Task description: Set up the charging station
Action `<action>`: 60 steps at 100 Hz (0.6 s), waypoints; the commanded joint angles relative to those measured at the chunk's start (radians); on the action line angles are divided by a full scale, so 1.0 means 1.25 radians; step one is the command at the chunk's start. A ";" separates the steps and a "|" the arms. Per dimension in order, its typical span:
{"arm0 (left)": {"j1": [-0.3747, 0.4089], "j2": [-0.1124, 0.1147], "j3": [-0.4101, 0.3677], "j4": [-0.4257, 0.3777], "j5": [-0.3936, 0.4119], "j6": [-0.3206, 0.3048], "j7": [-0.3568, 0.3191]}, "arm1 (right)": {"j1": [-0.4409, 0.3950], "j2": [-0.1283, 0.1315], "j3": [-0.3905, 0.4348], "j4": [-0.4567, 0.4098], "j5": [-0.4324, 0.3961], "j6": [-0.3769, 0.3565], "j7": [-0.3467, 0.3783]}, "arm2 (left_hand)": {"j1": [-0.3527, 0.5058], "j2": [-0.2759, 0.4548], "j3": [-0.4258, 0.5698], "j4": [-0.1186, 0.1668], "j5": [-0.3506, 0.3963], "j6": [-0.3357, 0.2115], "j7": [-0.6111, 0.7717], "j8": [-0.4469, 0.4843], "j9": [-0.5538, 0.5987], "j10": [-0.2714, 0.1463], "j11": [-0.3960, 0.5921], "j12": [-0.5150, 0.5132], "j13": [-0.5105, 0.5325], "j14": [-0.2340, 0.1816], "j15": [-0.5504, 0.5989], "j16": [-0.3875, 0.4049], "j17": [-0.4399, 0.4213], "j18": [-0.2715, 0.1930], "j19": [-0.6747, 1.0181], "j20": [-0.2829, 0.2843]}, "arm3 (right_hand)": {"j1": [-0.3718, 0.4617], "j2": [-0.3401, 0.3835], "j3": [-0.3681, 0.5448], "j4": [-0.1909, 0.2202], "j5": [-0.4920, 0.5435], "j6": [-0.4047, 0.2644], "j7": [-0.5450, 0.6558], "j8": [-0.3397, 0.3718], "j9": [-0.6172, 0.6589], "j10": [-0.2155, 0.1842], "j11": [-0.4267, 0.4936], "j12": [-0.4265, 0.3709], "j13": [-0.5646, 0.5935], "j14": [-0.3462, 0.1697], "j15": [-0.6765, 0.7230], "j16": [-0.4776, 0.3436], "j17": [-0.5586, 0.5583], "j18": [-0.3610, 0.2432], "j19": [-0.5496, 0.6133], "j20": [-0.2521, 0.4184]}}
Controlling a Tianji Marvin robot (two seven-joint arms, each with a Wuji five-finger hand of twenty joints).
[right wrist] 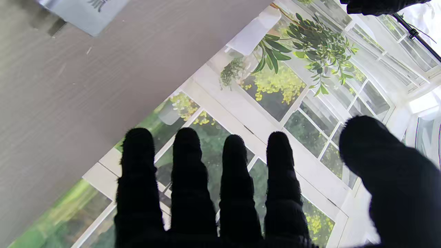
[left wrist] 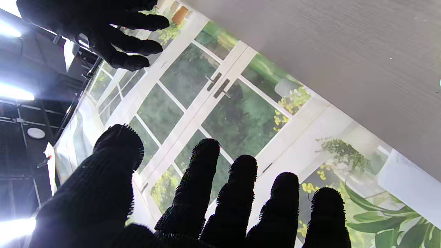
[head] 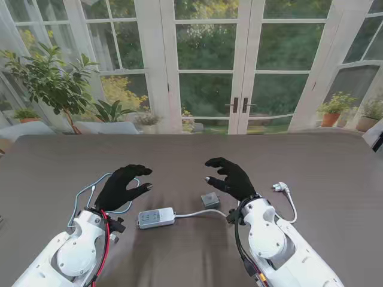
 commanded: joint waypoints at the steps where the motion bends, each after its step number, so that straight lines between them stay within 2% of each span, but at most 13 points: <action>1: 0.002 -0.003 0.000 -0.004 -0.002 -0.001 -0.015 | -0.004 -0.002 0.000 -0.003 0.002 -0.001 0.009 | 0.006 0.001 -0.017 0.027 -0.011 -0.014 -0.008 -0.004 -0.016 -0.016 -0.002 -0.008 -0.013 -0.017 -0.017 -0.005 0.001 -0.021 -0.029 0.013 | -0.025 -0.001 -0.016 0.020 0.006 -0.002 0.006 -0.016 0.014 -0.006 0.008 -0.006 -0.005 -0.009 -0.004 0.000 -0.003 0.003 -0.019 0.023; 34: 0.003 0.000 0.000 -0.008 0.001 0.005 -0.024 | -0.003 -0.002 -0.003 0.000 0.005 -0.001 0.013 | 0.010 0.006 -0.019 0.028 -0.003 -0.012 -0.005 -0.002 -0.006 -0.008 0.000 -0.006 0.000 -0.009 -0.007 0.002 0.006 -0.013 -0.026 0.027 | -0.026 0.005 -0.016 0.021 0.012 0.002 0.005 -0.017 0.023 -0.003 0.007 -0.006 -0.001 -0.009 -0.004 0.001 -0.004 0.007 -0.021 0.026; 60: 0.038 0.020 -0.043 -0.053 0.053 0.025 -0.083 | 0.005 -0.002 -0.008 0.008 0.015 0.005 0.024 | 0.014 0.017 -0.024 0.030 0.028 -0.008 0.010 0.005 0.024 0.001 0.011 0.004 0.022 0.001 0.010 0.014 0.018 0.002 -0.015 0.045 | -0.024 0.008 -0.017 0.022 0.015 0.007 0.004 -0.017 0.027 0.002 0.006 -0.007 0.002 -0.009 -0.004 0.001 -0.003 0.007 -0.022 0.027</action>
